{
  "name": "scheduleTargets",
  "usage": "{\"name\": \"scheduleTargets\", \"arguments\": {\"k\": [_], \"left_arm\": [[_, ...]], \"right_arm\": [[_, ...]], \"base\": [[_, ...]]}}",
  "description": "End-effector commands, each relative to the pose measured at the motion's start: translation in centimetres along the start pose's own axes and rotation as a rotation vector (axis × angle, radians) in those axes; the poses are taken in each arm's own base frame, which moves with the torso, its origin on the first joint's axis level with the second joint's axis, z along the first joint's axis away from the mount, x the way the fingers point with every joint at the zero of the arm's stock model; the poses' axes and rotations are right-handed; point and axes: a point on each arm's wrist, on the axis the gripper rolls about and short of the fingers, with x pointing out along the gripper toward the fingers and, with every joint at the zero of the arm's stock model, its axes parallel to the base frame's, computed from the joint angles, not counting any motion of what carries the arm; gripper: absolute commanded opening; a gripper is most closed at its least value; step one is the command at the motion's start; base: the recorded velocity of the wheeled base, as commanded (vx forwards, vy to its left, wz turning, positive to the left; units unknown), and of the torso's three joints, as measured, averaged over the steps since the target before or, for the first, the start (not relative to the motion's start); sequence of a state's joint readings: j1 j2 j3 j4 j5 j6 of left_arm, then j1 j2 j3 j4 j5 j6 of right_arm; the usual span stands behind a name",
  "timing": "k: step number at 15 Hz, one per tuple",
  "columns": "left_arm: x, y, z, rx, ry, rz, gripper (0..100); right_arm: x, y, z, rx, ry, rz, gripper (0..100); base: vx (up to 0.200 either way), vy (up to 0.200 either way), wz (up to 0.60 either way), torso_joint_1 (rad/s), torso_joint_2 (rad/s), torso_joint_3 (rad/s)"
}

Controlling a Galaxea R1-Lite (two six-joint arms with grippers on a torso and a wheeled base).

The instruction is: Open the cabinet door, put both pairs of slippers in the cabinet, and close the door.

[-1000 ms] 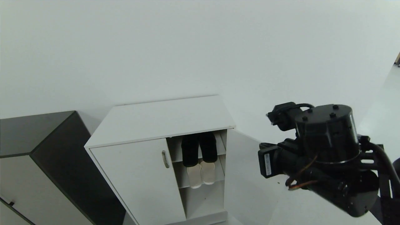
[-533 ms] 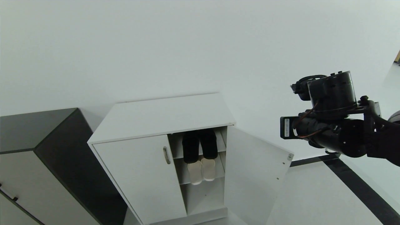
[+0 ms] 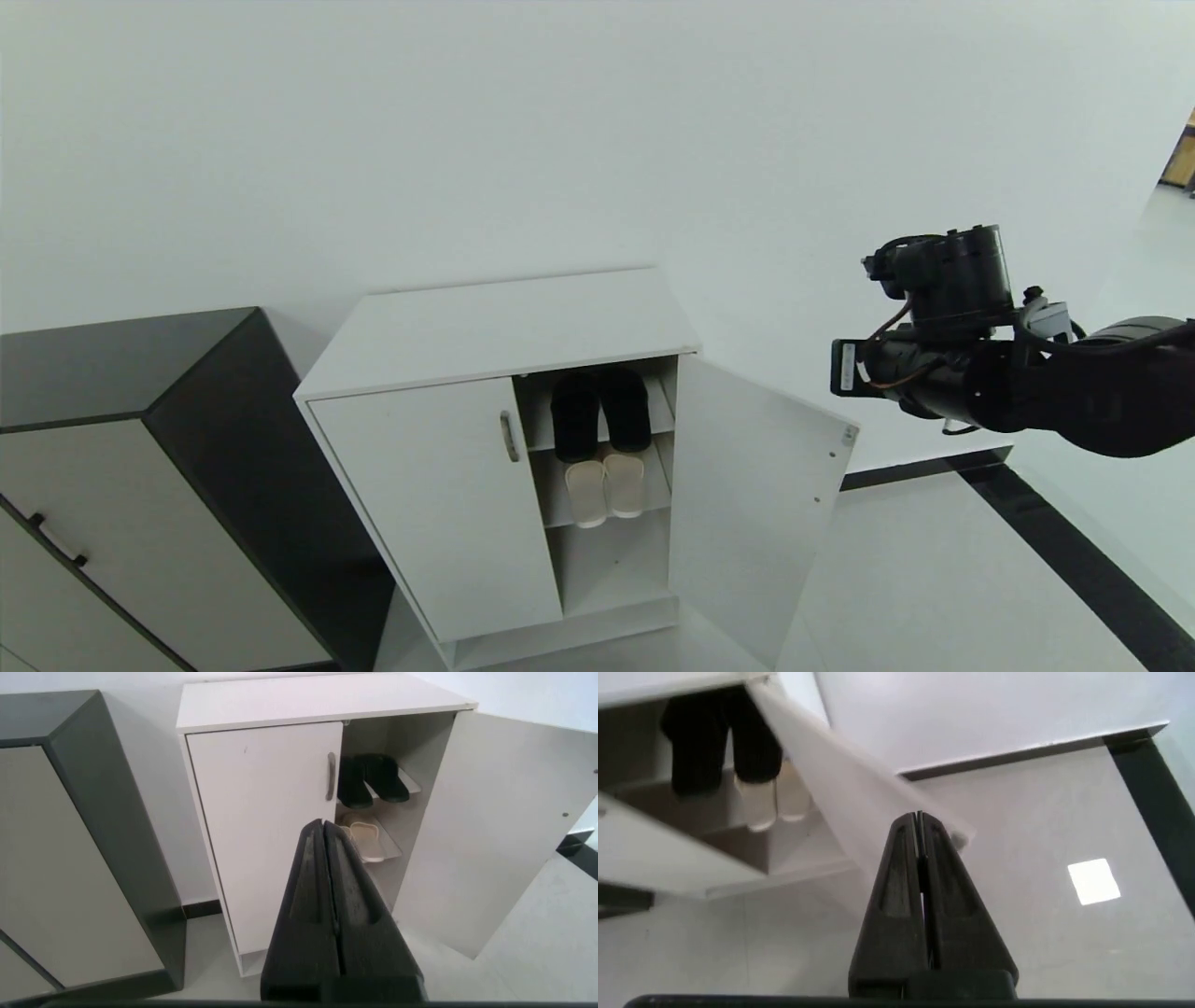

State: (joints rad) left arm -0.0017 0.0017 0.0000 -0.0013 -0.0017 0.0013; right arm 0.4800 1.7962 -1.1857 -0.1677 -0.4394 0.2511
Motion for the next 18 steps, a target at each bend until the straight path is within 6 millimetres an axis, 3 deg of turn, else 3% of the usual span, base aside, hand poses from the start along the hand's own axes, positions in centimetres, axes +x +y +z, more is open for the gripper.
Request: {"name": "scheduleTargets", "arguments": {"k": [1, 7, 10, 18], "left_arm": [[0.0, 0.0, 0.0, 0.0, 0.001, 0.0, 0], [0.0, 0.0, 0.0, 0.0, 0.001, 0.0, 0], [0.0, 0.0, 0.0, 0.0, 0.001, 0.0, 0], [0.0, 0.0, 0.0, -0.001, 0.001, 0.0, 0]], "right_arm": [[4.1, -0.5, -1.1, 0.013, 0.018, -0.02, 0], [10.1, -1.2, -3.5, 0.022, 0.089, -0.018, 0], [12.0, -1.0, -5.0, 0.024, 0.088, -0.011, 0], [12.5, -0.9, -5.7, 0.016, 0.107, -0.012, 0]], "base": [[0.0, 0.0, 0.0, 0.0, 0.0, 0.0], [0.0, 0.0, 0.0, 0.0, 0.0, 0.0], [0.0, 0.0, 0.0, 0.0, 0.0, 0.0], [0.0, 0.0, 0.0, 0.0, 0.0, 0.0]]}}
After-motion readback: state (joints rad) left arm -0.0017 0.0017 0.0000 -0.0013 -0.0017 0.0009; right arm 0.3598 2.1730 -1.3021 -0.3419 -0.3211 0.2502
